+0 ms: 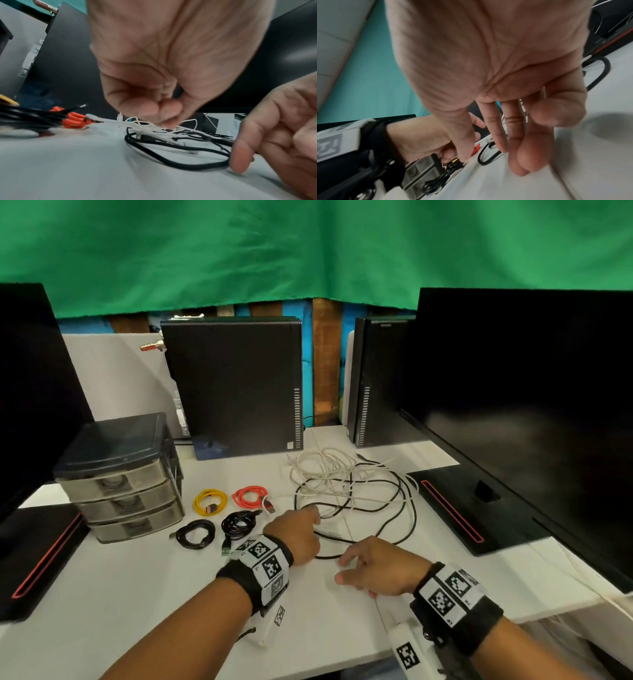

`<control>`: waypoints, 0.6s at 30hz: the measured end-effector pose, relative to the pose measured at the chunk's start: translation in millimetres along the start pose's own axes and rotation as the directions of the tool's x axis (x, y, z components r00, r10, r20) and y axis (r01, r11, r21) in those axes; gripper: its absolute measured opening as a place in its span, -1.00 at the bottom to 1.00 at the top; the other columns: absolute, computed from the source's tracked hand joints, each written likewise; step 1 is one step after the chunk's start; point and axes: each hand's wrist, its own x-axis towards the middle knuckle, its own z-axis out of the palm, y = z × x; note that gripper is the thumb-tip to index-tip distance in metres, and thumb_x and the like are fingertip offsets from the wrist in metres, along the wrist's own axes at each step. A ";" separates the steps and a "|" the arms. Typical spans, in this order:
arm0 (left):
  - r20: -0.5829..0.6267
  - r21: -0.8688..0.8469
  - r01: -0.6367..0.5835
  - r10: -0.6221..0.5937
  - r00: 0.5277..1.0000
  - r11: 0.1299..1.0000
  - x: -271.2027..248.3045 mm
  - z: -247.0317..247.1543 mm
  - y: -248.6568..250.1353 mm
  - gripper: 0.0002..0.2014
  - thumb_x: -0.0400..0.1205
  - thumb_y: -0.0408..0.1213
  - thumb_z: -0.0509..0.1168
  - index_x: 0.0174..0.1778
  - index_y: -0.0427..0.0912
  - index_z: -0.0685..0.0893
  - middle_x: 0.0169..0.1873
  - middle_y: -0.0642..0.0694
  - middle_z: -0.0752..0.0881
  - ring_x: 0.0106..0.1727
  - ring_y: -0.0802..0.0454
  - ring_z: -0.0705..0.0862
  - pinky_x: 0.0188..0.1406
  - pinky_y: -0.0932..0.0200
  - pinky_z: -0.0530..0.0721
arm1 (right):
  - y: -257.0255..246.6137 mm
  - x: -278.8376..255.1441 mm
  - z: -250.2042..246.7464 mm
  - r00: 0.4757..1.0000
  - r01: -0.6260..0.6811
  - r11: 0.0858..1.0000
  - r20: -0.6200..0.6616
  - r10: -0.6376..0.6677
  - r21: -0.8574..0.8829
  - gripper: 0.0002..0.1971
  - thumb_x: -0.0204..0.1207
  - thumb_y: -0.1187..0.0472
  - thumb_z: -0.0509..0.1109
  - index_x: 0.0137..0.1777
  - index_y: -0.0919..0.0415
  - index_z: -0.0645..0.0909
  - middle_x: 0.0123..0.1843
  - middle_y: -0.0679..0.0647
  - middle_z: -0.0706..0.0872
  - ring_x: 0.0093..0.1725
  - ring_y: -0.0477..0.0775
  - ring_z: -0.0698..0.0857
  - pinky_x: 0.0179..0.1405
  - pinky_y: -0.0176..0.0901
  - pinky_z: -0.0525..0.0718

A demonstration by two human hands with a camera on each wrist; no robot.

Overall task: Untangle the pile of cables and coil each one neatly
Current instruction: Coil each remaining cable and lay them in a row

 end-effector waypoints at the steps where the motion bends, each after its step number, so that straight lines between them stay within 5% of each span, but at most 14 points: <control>1: -0.059 -0.016 0.042 -0.043 0.997 0.999 4.8 -2.0 0.3 -0.59 0.63 -0.28 0.21 0.43 -0.02 0.43 0.23 -0.18 0.70 0.20 -0.18 0.69 0.09 0.06 0.64 | 0.3 0.3 -1.2 1.000 0.005 1.000 -0.014 -0.004 0.029 -0.57 0.57 -0.03 0.50 0.35 0.18 0.63 -0.23 0.07 0.69 -0.46 -0.10 0.58 -0.38 -0.29 0.62; 6: -0.068 0.222 0.163 -0.152 0.986 0.961 20.9 -6.5 -1.3 -0.64 0.68 -0.30 0.19 0.41 -0.21 0.52 0.36 -0.22 0.65 0.38 -0.21 0.64 0.28 -0.06 0.65 | 1.1 0.7 -3.8 0.998 0.038 0.994 -0.046 -0.033 0.101 -0.59 0.62 0.02 0.47 0.33 0.26 0.62 -0.21 0.14 0.66 -0.47 -0.12 0.54 -0.48 -0.36 0.56; 9: -0.090 0.266 0.144 -0.125 0.988 0.953 25.4 -5.2 -4.4 -0.70 0.69 -0.29 0.18 0.34 -0.21 0.60 0.32 -0.19 0.69 0.33 -0.19 0.68 0.21 0.00 0.67 | 3.3 2.2 -4.7 0.994 0.061 0.994 -0.101 -0.052 0.089 -0.62 0.58 -0.03 0.49 0.28 0.17 0.66 -0.23 0.05 0.69 -0.33 -0.07 0.66 -0.33 -0.27 0.64; 12: -0.170 0.064 0.084 -0.072 0.983 0.994 22.1 -16.6 -3.6 -0.76 0.72 -0.12 0.18 0.09 -0.13 0.70 0.11 -0.13 0.76 0.08 -0.12 0.74 0.09 0.03 0.74 | 2.6 2.0 -10.2 0.955 0.152 0.988 -0.263 -0.139 0.031 -0.73 0.58 -0.09 0.47 0.06 0.10 0.75 -0.24 -0.01 0.72 -0.28 -0.07 0.67 -0.21 -0.21 0.64; 15: -0.286 -0.216 -0.116 0.051 0.957 0.970 1.2 -23.3 2.6 -0.72 0.73 0.00 0.27 -0.13 -0.02 0.82 -0.19 -0.05 0.81 -0.15 -0.03 0.75 -0.04 -0.04 0.77 | -7.8 -3.9 -13.6 0.866 0.308 0.951 -0.420 -0.271 0.022 -0.66 0.68 -0.14 0.30 -0.26 -0.05 0.69 -0.32 -0.10 0.70 -0.23 -0.07 0.66 0.01 0.03 0.69; 18: -0.365 -0.282 -0.314 0.202 0.909 0.906 -37.4 -19.5 17.0 -0.65 0.70 -0.11 0.32 -0.44 0.07 0.75 -0.48 -0.05 0.73 -0.39 0.04 0.68 -0.25 -0.03 0.72 | -26.0 -10.8 -7.4 0.790 0.475 0.870 -0.498 -0.357 0.130 -0.65 0.75 -0.02 0.25 -0.17 0.08 0.76 -0.18 0.12 0.79 -0.09 0.02 0.74 0.09 0.02 0.67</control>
